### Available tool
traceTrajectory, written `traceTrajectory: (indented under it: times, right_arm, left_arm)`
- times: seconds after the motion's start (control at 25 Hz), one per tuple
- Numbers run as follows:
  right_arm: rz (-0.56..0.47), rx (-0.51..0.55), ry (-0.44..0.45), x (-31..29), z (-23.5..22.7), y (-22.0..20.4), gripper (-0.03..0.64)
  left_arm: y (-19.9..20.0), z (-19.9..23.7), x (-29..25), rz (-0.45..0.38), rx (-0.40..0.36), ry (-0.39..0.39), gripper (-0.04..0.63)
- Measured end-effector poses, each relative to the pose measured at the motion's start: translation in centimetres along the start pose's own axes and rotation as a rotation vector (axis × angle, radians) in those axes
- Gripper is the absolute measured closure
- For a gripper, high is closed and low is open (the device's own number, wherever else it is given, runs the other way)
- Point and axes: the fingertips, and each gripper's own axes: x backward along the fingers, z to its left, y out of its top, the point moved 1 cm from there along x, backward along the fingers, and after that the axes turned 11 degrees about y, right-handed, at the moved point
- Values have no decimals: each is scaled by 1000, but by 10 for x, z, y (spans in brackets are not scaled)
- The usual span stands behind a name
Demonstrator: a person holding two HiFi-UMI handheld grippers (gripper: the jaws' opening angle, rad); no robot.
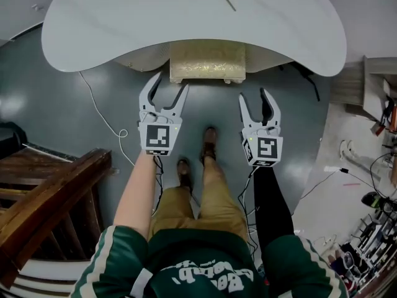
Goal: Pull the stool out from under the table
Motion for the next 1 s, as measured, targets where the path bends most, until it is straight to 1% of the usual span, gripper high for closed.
traceTrajectory:
  times: [0.12,0.24,0.48,0.6,0.8,0.92,1.0]
  right_arm:
    - [-1,-31,-21,1,7,-19,357]
    - [13,-33,-25,-7,5,-46,354]
    - [63,-47,-13,-49,-18,-127,353]
    - [85,-55,-15,-67,-38,-169,356]
    - [117,-40,-7,-93,-64,-226,354]
    - [148,-35,7,-102,-70,-259,354]
    - [159,-46,7,-110,-75,-279,350]
  left_arm:
    - [-19,6,6,-11,26,-5,310]
    - [-45,12,4,-1,25,4,310]
    - [-126,14,-23,47,-11,5,309]
    - [-171,10,-37,80,-11,11,310]
    - [-231,12,-58,125,-43,14,308]
    - [-272,13,-63,180,-68,14,309]
    - [-299,11,-68,218,-72,11,309]
